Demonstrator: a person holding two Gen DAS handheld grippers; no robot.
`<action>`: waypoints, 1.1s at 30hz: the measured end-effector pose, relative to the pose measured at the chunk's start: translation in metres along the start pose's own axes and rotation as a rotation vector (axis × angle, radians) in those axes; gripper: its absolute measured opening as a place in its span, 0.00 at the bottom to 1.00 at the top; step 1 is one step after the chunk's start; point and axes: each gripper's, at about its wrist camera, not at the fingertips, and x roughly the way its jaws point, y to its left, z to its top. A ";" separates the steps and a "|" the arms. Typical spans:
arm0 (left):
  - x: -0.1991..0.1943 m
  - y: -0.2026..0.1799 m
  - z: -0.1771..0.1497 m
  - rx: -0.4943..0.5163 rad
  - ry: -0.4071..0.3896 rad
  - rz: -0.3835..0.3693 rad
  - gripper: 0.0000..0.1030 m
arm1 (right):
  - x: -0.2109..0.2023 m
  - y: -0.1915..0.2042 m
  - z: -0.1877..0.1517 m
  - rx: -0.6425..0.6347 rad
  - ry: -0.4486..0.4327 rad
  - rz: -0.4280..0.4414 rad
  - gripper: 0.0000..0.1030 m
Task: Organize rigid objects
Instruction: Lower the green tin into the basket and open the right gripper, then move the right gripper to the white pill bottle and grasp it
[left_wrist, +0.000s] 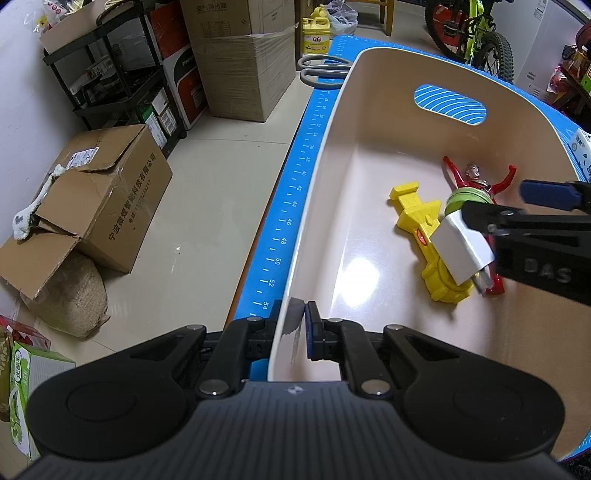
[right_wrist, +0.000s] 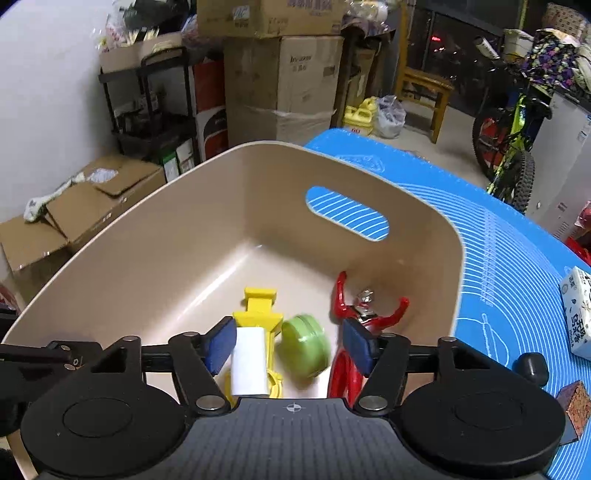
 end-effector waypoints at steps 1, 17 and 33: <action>-0.001 0.000 0.000 0.000 0.000 -0.001 0.13 | -0.004 -0.003 -0.001 0.007 -0.013 -0.001 0.71; -0.001 0.001 0.000 -0.003 -0.001 -0.001 0.13 | -0.083 -0.081 -0.028 0.158 -0.182 -0.068 0.78; -0.002 0.002 0.000 -0.002 -0.001 0.001 0.13 | -0.060 -0.186 -0.118 0.340 0.013 -0.279 0.80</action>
